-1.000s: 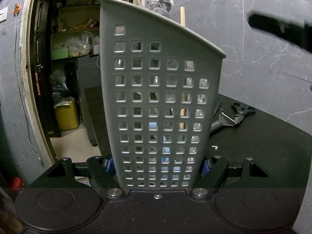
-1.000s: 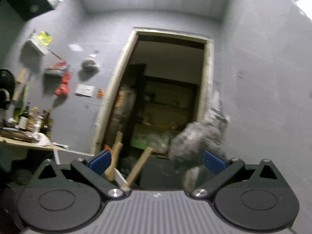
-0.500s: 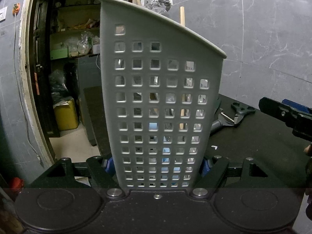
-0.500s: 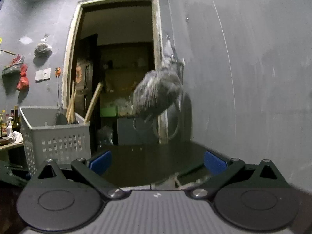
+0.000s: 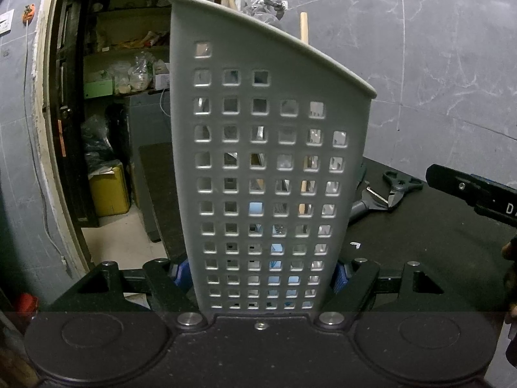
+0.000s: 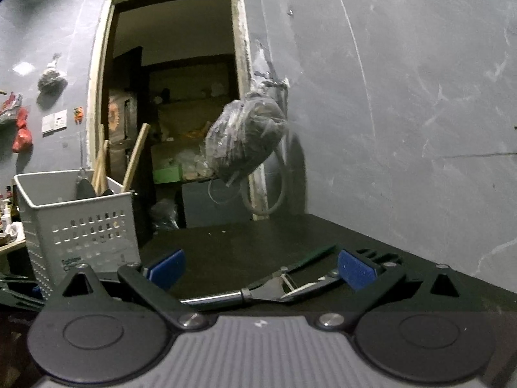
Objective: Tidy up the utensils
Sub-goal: 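Move the open right tool down to the metal sharpening rod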
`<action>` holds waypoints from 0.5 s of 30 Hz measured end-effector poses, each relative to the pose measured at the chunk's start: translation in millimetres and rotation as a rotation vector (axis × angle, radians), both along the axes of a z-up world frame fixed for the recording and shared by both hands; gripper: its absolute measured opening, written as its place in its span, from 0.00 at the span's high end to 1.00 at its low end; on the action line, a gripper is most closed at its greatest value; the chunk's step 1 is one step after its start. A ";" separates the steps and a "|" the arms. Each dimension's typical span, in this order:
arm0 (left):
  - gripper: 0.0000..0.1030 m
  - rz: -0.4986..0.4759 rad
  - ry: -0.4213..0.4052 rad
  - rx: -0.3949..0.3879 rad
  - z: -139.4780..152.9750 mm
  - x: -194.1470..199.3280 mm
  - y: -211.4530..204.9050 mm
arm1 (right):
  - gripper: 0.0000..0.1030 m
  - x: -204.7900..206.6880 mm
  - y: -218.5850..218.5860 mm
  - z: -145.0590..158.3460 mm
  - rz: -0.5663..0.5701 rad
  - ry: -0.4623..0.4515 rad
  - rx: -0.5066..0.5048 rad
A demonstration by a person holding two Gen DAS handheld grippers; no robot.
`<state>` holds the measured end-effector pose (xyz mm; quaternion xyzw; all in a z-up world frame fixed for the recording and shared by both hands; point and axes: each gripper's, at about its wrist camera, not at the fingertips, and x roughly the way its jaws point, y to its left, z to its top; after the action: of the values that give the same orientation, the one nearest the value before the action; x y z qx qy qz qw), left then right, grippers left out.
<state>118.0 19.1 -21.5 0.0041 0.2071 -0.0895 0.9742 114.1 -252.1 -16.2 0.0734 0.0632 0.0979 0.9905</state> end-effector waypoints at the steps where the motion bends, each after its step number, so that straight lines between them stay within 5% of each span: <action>1: 0.24 -0.001 0.000 0.000 -0.1 0.0 0.0 | 0.00 1.1 -0.4 0.0 -0.005 0.010 0.007; 10: 0.24 0.000 -0.003 0.002 -0.4 -1.0 -1.2 | 0.00 4.2 -7.6 -3.9 -0.032 0.064 0.069; 15: 0.24 0.005 -0.004 0.009 -0.8 -1.5 -2.4 | 0.00 8.0 -2.2 -1.6 0.010 0.088 0.024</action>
<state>116.5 16.7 -22.3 0.0079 0.2056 -0.0860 0.9748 122.0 -254.3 -17.8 0.0893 0.1059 0.1003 0.9853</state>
